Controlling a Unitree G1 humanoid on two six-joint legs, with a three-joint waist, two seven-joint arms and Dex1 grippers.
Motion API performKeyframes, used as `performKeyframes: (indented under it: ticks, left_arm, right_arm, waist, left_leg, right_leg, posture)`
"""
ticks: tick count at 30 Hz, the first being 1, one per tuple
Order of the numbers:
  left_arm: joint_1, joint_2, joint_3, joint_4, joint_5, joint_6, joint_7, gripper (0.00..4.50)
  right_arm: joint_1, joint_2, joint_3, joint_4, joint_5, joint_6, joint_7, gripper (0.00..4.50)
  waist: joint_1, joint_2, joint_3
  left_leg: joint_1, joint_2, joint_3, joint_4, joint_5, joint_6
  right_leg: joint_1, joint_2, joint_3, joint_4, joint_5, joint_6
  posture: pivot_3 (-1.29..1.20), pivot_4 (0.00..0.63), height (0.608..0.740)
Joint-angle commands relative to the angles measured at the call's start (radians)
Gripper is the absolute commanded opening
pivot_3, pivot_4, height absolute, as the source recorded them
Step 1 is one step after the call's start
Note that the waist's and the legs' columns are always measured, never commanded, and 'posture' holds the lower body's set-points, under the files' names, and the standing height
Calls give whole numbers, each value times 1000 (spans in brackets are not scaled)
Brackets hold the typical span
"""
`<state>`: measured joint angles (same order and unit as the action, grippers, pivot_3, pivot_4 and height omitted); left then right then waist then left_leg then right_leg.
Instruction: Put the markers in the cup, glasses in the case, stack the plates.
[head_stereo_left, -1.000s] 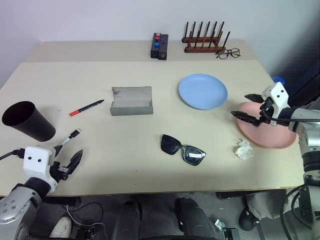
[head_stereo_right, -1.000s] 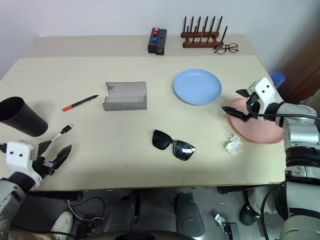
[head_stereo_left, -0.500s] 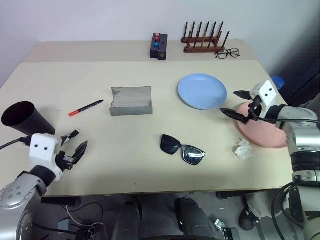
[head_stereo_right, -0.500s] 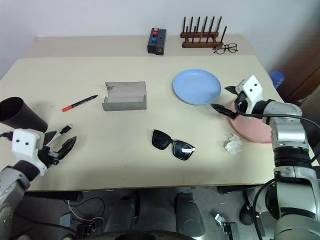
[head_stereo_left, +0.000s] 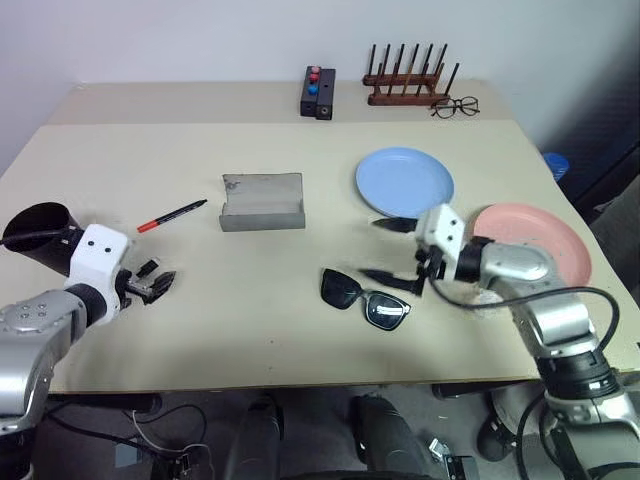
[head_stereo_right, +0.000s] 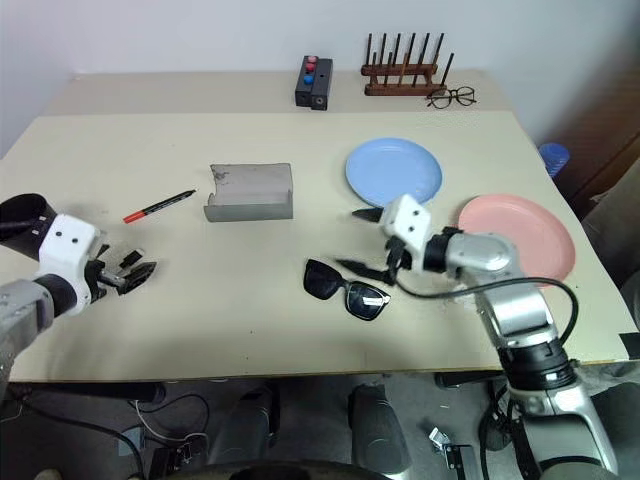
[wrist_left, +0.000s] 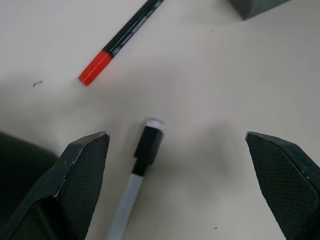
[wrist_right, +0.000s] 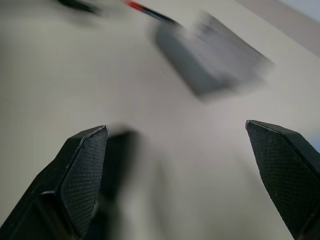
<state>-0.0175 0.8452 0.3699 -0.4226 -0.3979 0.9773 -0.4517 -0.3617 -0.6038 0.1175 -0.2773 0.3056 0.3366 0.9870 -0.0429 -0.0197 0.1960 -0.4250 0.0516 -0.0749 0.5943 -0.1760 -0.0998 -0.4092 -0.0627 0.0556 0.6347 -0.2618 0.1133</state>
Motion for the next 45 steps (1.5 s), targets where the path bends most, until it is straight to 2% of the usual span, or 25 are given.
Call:
performKeyframes:
  ticks: [1, 3, 8, 15, 18, 25, 26, 28, 32, 36, 41, 45]
  left_arm:
    - [-17, 76, 1, 16, 1, 125, -14, 4481]
    - [-29, 104, -23, 34, -1, 181, -19, 4481]
    - [-96, 93, -44, 115, -29, 289, -31, 4481]
    - [-125, 76, -72, 193, -43, 313, -63, 4481]
    - [-128, 75, -69, 201, -49, 323, -69, 3629]
    - [-109, 68, -83, 181, -33, 261, -71, 83]
    - [-104, 68, -86, 174, -28, 239, -73, 30]
    - [-77, 43, -85, 123, -4, 60, -94, 30]
    - [-119, -91, -28, 77, 53, -256, -11, 30]
    - [-273, -237, 84, 127, 81, -420, 181, 30]
    - [-363, -297, 131, 216, 264, -639, 446, 30]
    - [-374, -335, 181, 235, 289, -672, 552, 30]
  right_arm:
    - [35, 12, 38, -75, 1, 7, -16, 4500]
    - [55, 13, 61, -90, -9, 3, -21, 4500]
    - [78, 32, 70, -118, 11, 25, -51, 4500]
    - [100, 30, 55, -134, 32, 42, -68, 4500]
    - [97, 33, 55, -131, 32, 41, -74, 4500]
    - [85, 40, 65, -129, 33, 43, -85, 4500]
    - [82, 40, 66, -127, 32, 42, -85, 4500]
    - [63, 46, 64, -112, 27, 30, -87, 4500]
    - [7, 98, 53, -72, 28, 9, -125, 4500]
    - [-29, 152, 62, -43, 19, -20, -152, 4500]
    - [-89, 275, 69, 0, 19, -36, -230, 4500]
    - [-103, 315, 79, 10, 18, -36, -241, 4500]
  waist:
    - [0, 0, 0]
    - [0, 0, 0]
    - [0, -1, 0]
    - [1, 0, 0]
    - [1, 0, 0]
    - [0, 0, -1]
    - [0, 0, -1]
    - [0, 0, -1]
    - [12, -1, -1]
    - [29, -3, -1]
    - [21, -3, -1]
    - [25, -3, -1]
  left_leg:
    - [0, 0, 0, 0, 0, 0]
    - [0, 0, 0, 0, 0, 0]
    - [0, 0, 0, 0, 0, 0]
    - [1, 0, 0, 0, 0, 0]
    - [1, 0, 0, 0, 0, 0]
    - [3, 0, 0, 0, 0, 0]
    - [3, 0, 0, 0, 0, 0]
    - [3, 0, 0, 0, 0, 0]
    - [2, 0, 0, 0, 0, 0]
    - [0, 0, 0, 2, 0, 0]
    - [1, 0, 0, 1, 0, 0]
    - [1, 0, 0, 1, 0, 0]
  right_leg:
    - [0, 0, 0, 0, 0, 0]
    - [0, 0, 0, 0, 0, 0]
    - [0, 0, 0, 0, 0, 0]
    - [0, 0, 0, 0, 0, 0]
    - [0, 0, 0, 0, 0, 0]
    - [1, 0, 0, 1, 0, 0]
    - [1, 0, 0, 1, 0, 0]
    - [1, 0, 0, 1, 0, 0]
    - [1, -1, 0, 0, 1, -1]
    - [1, 0, -1, 0, 2, 0]
    - [1, 1, 0, 0, 4, 4]
    - [1, 1, 0, 0, 4, 5]
  posture:
    - [0, 150, 738]
    - [0, 150, 738]
    - [0, 150, 738]
    - [0, 150, 738]
    - [0, 150, 738]
    - [0, 150, 738]
    - [0, 150, 738]
    - [0, 150, 738]
    - [0, 150, 738]
    - [0, 150, 738]
    - [0, 150, 738]
    - [0, 150, 738]
